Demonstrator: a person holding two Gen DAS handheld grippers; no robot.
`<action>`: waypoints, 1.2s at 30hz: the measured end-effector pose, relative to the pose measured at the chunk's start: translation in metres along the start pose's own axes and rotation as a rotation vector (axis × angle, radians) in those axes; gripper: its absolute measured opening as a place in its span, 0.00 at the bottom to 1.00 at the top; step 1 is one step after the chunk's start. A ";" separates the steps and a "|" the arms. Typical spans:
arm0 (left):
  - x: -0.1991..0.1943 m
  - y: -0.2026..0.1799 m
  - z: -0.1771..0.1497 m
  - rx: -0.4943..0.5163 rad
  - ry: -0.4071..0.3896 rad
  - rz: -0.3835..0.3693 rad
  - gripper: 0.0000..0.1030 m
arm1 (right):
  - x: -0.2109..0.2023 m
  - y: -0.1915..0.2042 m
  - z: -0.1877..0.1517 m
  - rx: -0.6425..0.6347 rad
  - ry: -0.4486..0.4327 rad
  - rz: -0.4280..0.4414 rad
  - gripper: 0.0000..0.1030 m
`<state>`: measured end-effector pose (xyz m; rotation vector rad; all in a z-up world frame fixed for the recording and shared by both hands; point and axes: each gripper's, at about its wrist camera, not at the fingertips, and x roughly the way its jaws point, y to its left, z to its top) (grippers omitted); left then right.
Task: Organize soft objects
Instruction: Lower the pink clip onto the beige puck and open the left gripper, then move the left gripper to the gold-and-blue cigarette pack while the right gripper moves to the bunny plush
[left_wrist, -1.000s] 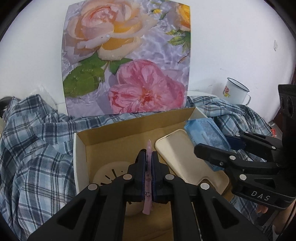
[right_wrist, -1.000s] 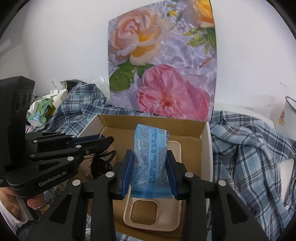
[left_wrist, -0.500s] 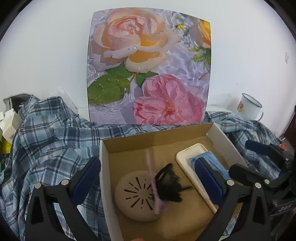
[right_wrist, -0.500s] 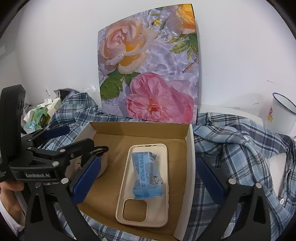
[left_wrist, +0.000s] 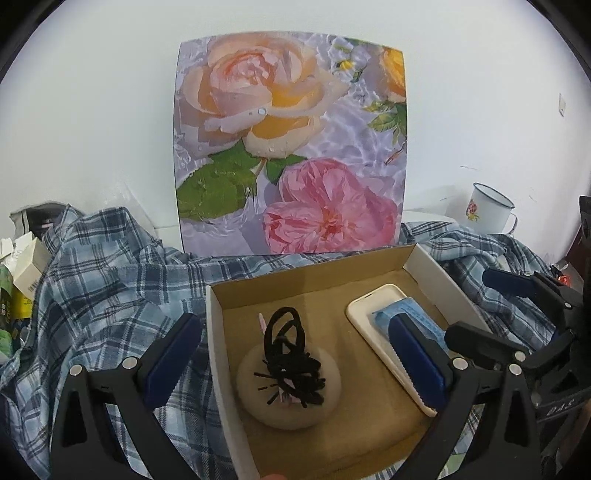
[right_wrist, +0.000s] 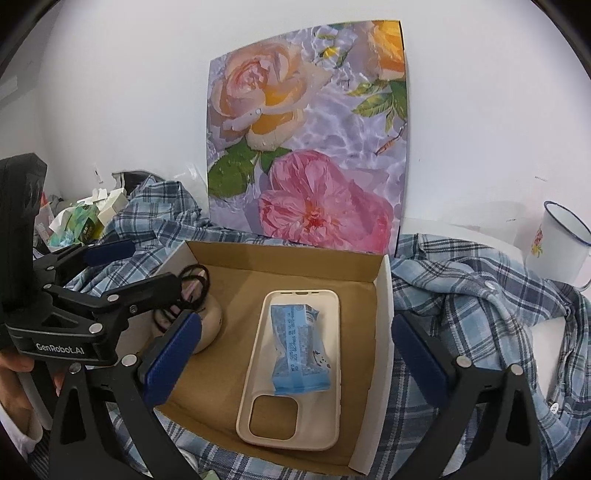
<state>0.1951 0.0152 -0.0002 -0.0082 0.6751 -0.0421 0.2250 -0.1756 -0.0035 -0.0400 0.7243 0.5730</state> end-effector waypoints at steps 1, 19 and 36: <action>-0.003 0.001 0.001 -0.002 -0.004 -0.004 1.00 | -0.003 0.000 0.001 0.000 -0.006 0.001 1.00; -0.062 0.000 0.006 0.007 -0.058 -0.043 1.00 | -0.046 0.008 0.009 -0.024 -0.050 0.016 1.00; -0.107 -0.017 -0.052 0.088 -0.060 -0.083 1.00 | -0.098 0.016 -0.028 -0.070 -0.063 0.075 1.00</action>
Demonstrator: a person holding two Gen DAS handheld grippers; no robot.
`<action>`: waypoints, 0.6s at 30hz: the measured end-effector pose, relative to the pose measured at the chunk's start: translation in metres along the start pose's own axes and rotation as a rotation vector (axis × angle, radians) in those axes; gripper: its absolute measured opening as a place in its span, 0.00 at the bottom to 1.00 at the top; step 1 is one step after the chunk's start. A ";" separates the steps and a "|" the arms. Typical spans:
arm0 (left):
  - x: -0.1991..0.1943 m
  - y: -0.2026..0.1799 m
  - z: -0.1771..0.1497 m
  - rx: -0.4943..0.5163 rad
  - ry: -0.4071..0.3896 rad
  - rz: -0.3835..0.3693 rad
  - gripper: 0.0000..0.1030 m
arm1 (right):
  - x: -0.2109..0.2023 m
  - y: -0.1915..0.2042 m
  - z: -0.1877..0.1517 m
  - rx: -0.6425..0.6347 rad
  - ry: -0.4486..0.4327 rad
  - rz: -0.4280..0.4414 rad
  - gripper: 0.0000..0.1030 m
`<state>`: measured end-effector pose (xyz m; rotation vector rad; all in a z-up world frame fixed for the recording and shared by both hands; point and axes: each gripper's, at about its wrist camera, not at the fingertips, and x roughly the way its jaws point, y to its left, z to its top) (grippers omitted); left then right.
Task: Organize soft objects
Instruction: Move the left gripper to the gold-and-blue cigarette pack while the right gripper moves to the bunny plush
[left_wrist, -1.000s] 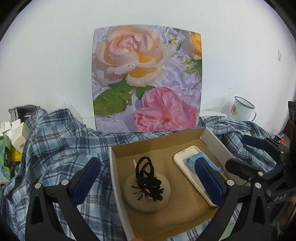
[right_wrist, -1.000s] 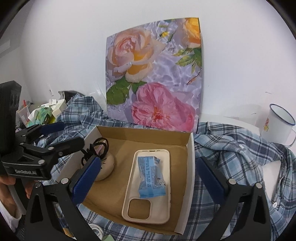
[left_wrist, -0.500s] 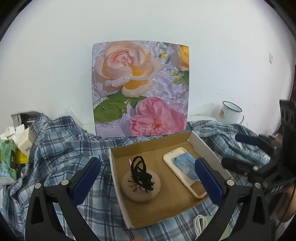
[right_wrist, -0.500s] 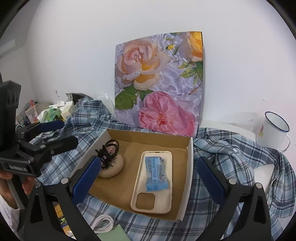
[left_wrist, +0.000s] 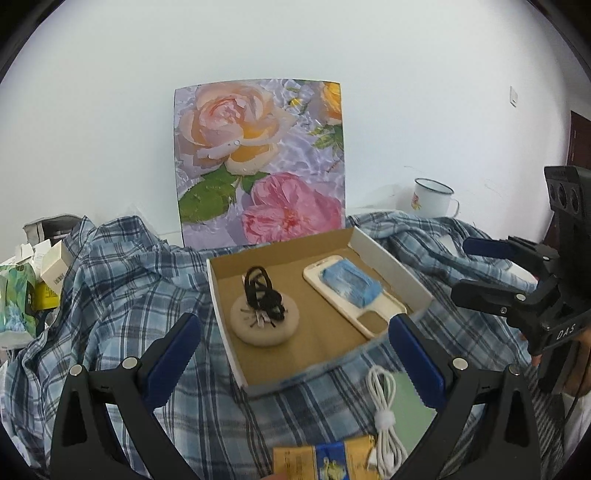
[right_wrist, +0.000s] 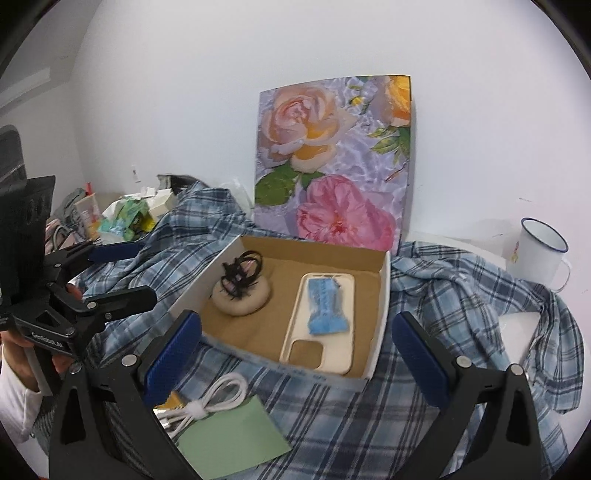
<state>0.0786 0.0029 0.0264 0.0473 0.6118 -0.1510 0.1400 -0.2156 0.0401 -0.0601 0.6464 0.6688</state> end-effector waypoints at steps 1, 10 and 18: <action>-0.002 -0.001 -0.004 0.008 0.004 -0.002 1.00 | -0.002 0.002 -0.003 -0.005 0.002 0.004 1.00; -0.002 -0.001 -0.041 0.058 0.075 0.021 1.00 | -0.008 0.020 -0.037 -0.064 0.059 0.016 1.00; -0.009 -0.004 -0.064 0.072 0.142 -0.051 1.00 | -0.021 0.020 -0.054 -0.063 0.080 0.020 1.00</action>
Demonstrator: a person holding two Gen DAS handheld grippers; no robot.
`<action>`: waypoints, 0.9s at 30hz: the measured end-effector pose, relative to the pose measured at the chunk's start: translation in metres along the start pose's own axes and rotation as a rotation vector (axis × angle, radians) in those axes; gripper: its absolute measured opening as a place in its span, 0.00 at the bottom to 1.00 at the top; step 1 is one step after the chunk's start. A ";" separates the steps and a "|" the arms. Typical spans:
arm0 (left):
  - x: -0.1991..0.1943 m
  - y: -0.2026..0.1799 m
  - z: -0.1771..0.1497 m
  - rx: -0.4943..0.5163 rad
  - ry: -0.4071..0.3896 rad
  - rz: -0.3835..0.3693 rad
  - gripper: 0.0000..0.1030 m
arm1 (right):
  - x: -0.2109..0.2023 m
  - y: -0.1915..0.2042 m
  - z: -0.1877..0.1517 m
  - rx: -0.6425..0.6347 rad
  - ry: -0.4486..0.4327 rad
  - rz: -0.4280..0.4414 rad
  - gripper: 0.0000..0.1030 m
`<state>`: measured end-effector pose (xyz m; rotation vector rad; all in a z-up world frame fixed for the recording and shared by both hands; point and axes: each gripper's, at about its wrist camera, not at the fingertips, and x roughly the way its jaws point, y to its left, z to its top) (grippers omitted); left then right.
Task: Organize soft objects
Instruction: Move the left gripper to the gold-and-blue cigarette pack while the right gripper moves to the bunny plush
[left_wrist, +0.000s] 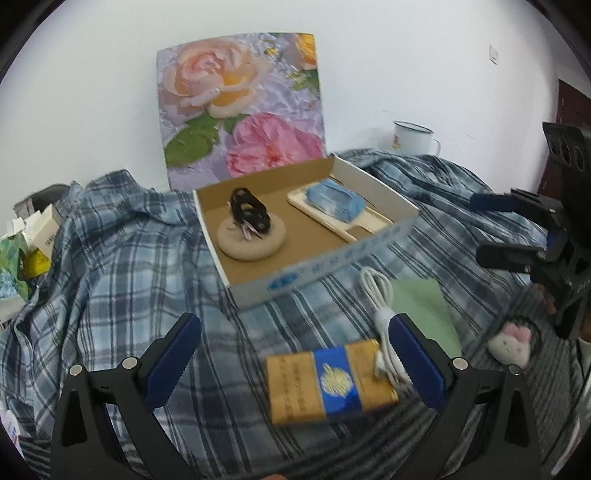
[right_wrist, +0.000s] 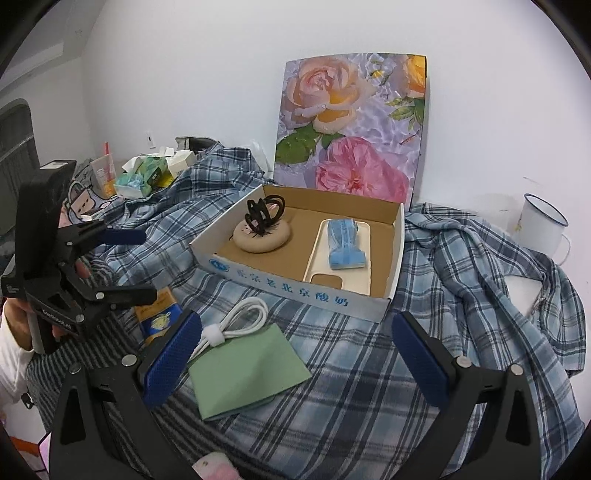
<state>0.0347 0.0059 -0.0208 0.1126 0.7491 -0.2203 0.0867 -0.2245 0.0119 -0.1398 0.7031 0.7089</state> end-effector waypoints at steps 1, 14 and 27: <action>-0.001 -0.002 -0.002 0.004 0.006 -0.006 1.00 | -0.002 0.001 -0.001 -0.003 0.000 -0.001 1.00; 0.015 -0.010 -0.022 0.044 0.143 -0.122 1.00 | -0.029 0.016 -0.030 -0.023 0.036 0.021 1.00; 0.023 -0.018 -0.027 0.088 0.174 -0.150 0.92 | -0.029 0.023 -0.053 -0.031 0.128 0.058 1.00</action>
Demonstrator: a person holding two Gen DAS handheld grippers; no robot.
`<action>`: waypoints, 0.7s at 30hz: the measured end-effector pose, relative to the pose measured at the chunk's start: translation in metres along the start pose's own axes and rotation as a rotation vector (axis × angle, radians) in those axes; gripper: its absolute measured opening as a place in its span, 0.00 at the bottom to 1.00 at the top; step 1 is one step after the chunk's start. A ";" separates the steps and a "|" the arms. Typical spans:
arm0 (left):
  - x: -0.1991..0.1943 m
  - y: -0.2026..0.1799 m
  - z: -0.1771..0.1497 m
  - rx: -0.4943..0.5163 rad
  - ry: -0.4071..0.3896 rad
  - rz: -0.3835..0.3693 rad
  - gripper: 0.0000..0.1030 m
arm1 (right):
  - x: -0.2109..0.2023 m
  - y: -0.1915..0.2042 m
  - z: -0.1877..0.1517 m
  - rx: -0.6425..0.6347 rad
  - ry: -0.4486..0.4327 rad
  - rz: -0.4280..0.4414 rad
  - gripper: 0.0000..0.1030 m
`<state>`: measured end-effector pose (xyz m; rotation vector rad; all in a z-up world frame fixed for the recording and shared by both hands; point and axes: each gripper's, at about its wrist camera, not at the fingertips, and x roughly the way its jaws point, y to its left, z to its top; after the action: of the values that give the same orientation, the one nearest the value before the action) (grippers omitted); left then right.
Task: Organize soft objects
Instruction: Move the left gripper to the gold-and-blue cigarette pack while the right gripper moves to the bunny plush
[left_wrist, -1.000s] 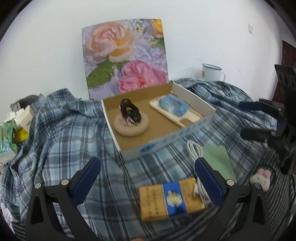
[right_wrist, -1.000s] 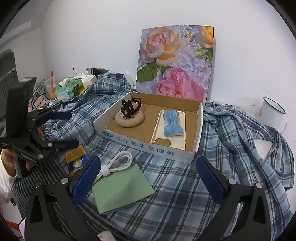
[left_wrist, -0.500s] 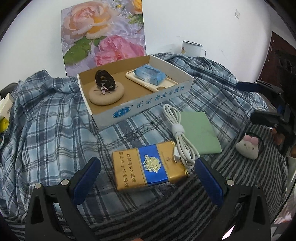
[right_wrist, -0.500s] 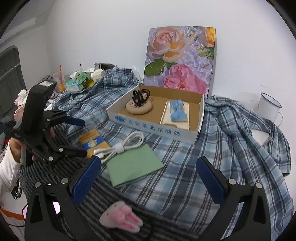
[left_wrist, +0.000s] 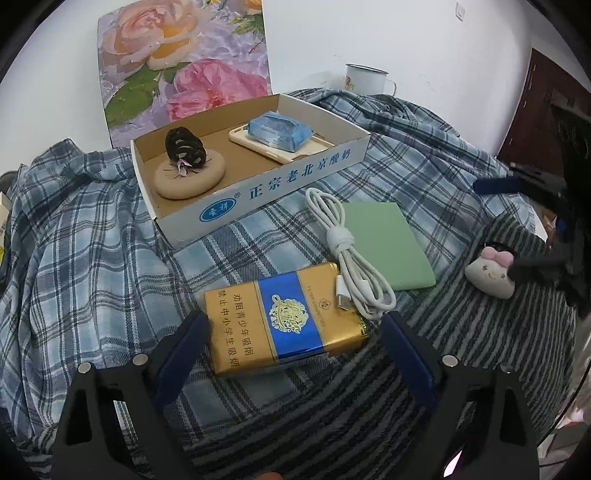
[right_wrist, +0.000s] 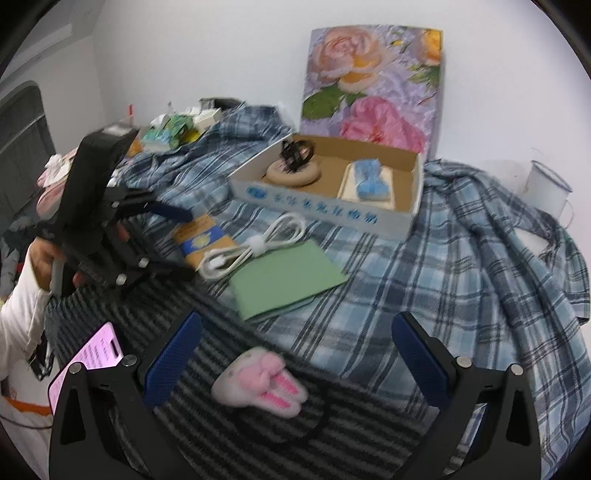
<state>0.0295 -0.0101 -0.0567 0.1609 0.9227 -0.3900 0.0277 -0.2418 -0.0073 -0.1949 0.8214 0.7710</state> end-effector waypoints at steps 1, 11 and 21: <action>0.000 0.000 0.000 0.002 -0.001 0.002 0.89 | 0.001 0.002 -0.001 -0.006 0.012 0.011 1.00; 0.001 -0.001 -0.001 0.007 0.006 0.013 0.89 | 0.009 0.010 -0.009 -0.038 0.069 0.043 1.00; 0.008 0.005 0.000 -0.019 0.035 -0.013 0.90 | 0.009 0.009 -0.008 -0.028 0.071 0.044 1.00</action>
<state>0.0354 -0.0077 -0.0633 0.1444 0.9622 -0.3909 0.0203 -0.2342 -0.0180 -0.2310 0.8853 0.8204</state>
